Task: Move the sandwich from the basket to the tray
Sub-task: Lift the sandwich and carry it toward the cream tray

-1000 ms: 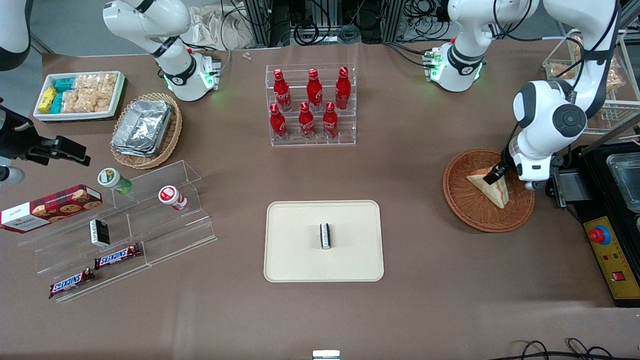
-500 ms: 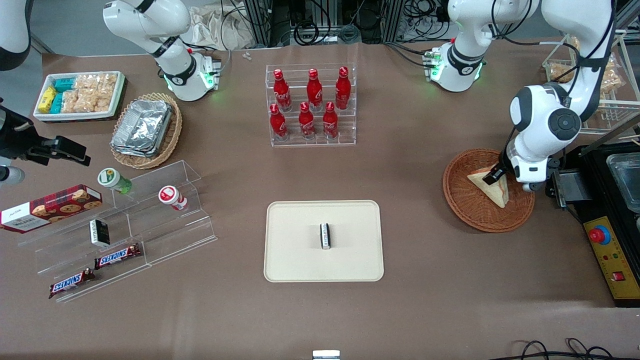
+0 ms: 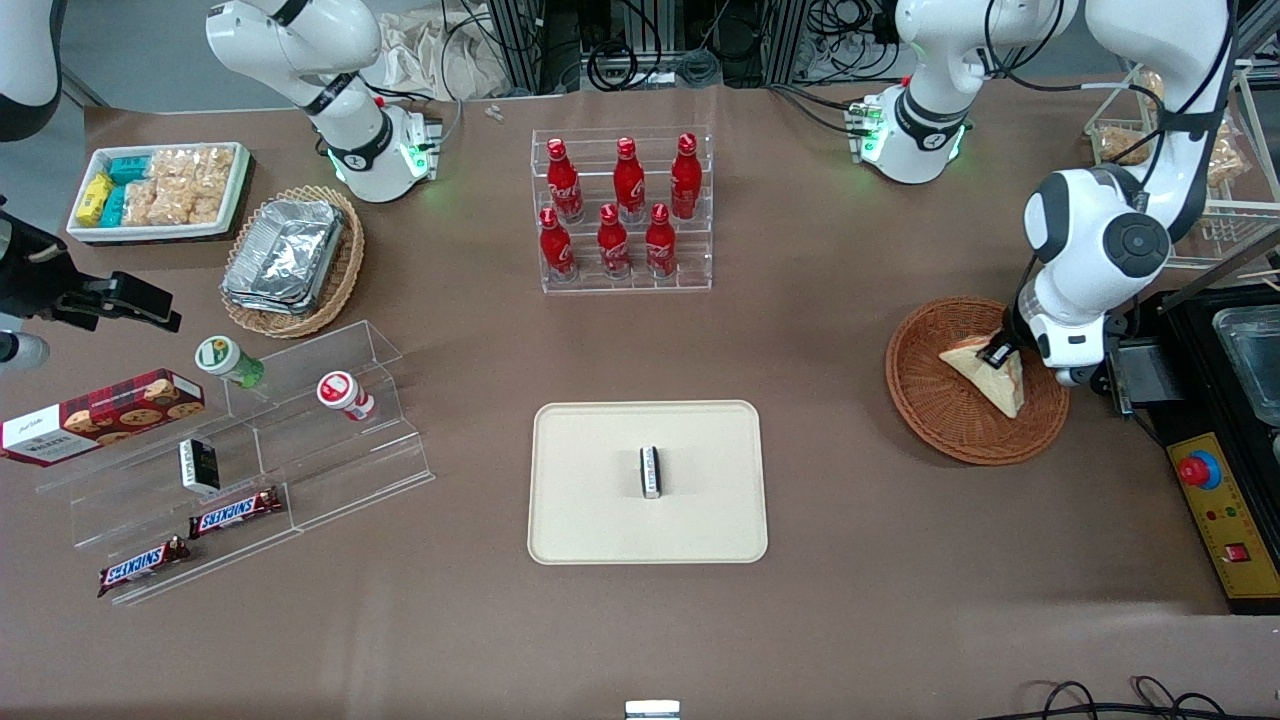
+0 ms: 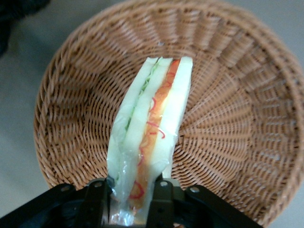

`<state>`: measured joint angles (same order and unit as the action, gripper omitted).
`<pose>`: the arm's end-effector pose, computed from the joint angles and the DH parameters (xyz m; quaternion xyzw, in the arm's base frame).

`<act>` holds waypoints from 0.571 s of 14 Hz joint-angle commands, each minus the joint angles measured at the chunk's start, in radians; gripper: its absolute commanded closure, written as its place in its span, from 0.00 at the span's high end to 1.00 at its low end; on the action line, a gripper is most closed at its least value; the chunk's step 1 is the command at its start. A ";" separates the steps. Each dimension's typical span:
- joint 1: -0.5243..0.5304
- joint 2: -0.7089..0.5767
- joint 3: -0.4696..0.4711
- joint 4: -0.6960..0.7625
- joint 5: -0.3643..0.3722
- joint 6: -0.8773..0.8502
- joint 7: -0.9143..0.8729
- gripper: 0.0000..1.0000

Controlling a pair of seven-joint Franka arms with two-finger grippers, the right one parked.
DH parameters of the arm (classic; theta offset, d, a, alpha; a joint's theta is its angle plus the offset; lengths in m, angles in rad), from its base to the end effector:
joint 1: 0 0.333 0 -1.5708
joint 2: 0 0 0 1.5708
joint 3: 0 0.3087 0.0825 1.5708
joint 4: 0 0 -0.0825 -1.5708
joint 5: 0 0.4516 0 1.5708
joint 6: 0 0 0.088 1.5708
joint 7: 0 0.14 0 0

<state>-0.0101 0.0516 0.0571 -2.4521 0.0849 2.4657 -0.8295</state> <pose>0.5155 0.0263 0.1802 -0.9187 -0.3934 0.0071 0.0326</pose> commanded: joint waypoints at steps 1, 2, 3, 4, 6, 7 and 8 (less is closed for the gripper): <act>-0.005 -0.071 -0.022 0.124 0.093 -0.227 -0.033 0.00; -0.005 -0.079 -0.029 0.201 0.099 -0.345 0.019 0.00; -0.005 -0.079 -0.031 0.285 0.096 -0.446 0.080 0.00; -0.007 -0.079 -0.033 0.361 0.090 -0.538 0.140 0.00; -0.007 -0.078 -0.052 0.512 0.076 -0.702 0.286 0.00; -0.008 -0.073 -0.068 0.583 0.075 -0.767 0.326 0.00; -0.007 -0.067 -0.094 0.652 0.073 -0.813 0.343 0.00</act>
<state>-0.0156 -0.0487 -0.0006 -1.9409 0.1612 1.7568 -0.5502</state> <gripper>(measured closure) 0.815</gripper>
